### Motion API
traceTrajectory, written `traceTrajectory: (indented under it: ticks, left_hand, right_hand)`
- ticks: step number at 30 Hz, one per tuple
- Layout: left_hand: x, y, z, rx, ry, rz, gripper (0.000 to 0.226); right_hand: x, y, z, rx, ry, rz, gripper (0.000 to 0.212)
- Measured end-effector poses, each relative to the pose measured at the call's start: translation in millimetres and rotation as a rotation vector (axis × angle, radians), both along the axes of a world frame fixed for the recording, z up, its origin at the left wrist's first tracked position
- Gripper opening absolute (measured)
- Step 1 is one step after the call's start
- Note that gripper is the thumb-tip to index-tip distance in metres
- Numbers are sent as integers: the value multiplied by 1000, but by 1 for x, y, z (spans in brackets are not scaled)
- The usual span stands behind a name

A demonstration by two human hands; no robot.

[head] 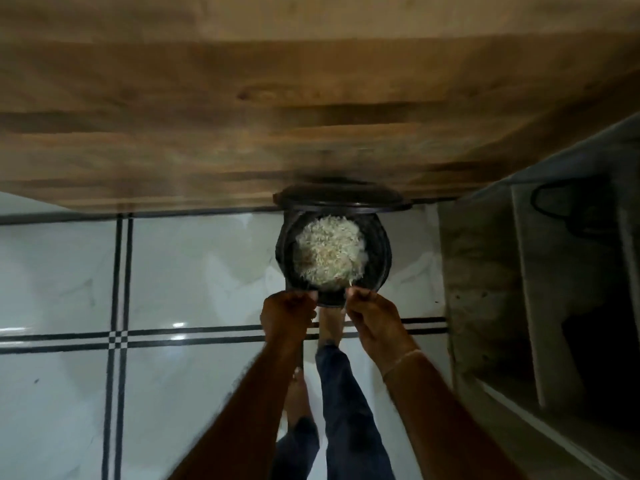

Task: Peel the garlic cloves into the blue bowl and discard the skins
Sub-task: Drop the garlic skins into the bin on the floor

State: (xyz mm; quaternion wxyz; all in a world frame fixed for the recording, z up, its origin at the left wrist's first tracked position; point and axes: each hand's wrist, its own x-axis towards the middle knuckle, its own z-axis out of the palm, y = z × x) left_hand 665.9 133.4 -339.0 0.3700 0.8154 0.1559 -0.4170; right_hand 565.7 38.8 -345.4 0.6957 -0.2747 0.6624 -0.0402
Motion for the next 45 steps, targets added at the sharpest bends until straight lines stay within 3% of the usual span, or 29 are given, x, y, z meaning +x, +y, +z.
traceTrajectory:
  ticks: [4,8,10,12,14,18,22,26,28,32,34,35,36,38,40,42,45]
  left_hand:
    - [18,-40,-93,65,125,56,8]
    - [28,-56,-147,62,187,134,24]
    - [27,-61,-159,37,164,204,18]
    - [25,-66,-159,-10,136,246,5]
    - [23,-73,-160,-43,131,246,9]
    - [22,-82,-165,-45,123,210,6]
    - [23,-96,-160,-87,99,203,19]
    - [11,-107,-149,-142,202,8,38]
    - [13,-103,-144,-102,319,90,42]
    - [20,-103,-116,-254,528,264,41]
    - [13,-103,-98,-225,441,161,40]
    - [10,-100,-96,-184,385,78,53]
    - [10,-95,-96,-107,292,-57,65]
    - [11,-84,-96,-33,262,-126,71]
    - [12,-80,-43,-41,211,-229,70]
    - [5,-74,18,-65,13,-430,63]
    - [-16,-55,93,-78,-149,-641,58]
  right_hand:
    - [27,-33,-87,109,-91,-140,17]
    - [40,-51,-139,160,-38,-122,33]
    - [41,-57,-152,125,-3,-99,31]
    - [43,-61,-152,81,32,-92,22]
    - [44,-63,-152,41,52,-67,12]
    - [49,-67,-148,-10,105,1,26]
    - [50,-67,-148,74,77,63,16]
    - [68,-62,-130,228,-35,30,45]
    - [73,-58,-117,133,-71,53,49]
    - [68,-40,-108,-3,-15,189,67]
    - [67,-46,-91,211,-91,-13,60]
    - [65,-48,-77,252,-162,-49,59]
    - [62,-49,-59,215,-229,-62,59]
    - [54,-47,-20,114,-215,-46,54]
    - [36,-40,18,67,-200,-48,46]
    - [12,-28,49,-40,-186,18,47]
    - [-24,-8,107,-285,-121,155,43]
